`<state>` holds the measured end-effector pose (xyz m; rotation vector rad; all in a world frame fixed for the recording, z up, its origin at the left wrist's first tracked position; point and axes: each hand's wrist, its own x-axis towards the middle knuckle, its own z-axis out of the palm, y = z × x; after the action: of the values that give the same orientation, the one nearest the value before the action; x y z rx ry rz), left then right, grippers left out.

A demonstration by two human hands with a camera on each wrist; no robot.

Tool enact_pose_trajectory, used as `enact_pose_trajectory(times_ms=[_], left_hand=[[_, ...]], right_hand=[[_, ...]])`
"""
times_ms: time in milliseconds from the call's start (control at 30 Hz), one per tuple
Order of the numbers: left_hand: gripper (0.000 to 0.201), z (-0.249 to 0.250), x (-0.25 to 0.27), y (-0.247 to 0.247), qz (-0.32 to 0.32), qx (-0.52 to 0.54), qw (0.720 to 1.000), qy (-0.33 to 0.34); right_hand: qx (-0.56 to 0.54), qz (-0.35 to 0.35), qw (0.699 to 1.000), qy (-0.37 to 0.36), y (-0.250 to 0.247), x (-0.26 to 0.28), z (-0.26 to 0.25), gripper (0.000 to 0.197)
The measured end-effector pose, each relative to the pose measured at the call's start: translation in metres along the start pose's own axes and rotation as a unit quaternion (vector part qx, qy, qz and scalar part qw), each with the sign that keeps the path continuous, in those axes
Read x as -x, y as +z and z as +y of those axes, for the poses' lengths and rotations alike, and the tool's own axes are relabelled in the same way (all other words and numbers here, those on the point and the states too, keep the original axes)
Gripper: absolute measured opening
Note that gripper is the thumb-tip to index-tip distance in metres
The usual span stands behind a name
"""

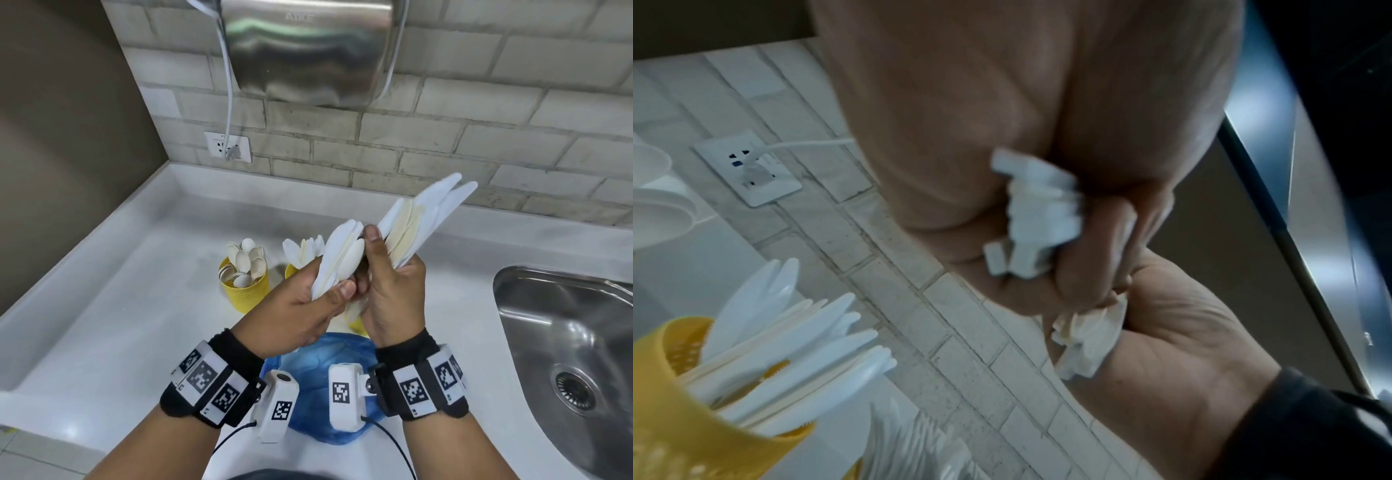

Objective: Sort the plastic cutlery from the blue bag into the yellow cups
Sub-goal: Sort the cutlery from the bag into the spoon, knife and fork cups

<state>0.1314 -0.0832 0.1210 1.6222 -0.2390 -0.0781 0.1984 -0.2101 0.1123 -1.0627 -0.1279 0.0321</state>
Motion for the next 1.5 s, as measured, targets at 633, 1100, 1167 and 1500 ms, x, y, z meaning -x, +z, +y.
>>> enact_pose_trajectory(times_ms=[633,1100,1167,1500], left_hand=[[0.020,-0.011,-0.002,-0.008,0.206,-0.346,0.914,0.050],[0.037,-0.020,-0.002,-0.009,0.237,-0.423,0.872,0.070],[0.038,-0.020,-0.002,-0.008,0.234,-0.426,0.871,0.065],[0.038,-0.021,-0.004,-0.009,0.218,-0.456,0.861,0.055]], right_hand=[[0.090,-0.051,0.993,-0.050,-0.018,-0.007,-0.039,0.024],[0.106,-0.025,0.994,-0.012,0.002,0.001,-0.016,0.008],[0.104,-0.024,0.994,-0.029,0.003,0.001,-0.018,0.009],[0.158,-0.028,0.986,-0.054,-0.003,-0.004,-0.025,0.012]])
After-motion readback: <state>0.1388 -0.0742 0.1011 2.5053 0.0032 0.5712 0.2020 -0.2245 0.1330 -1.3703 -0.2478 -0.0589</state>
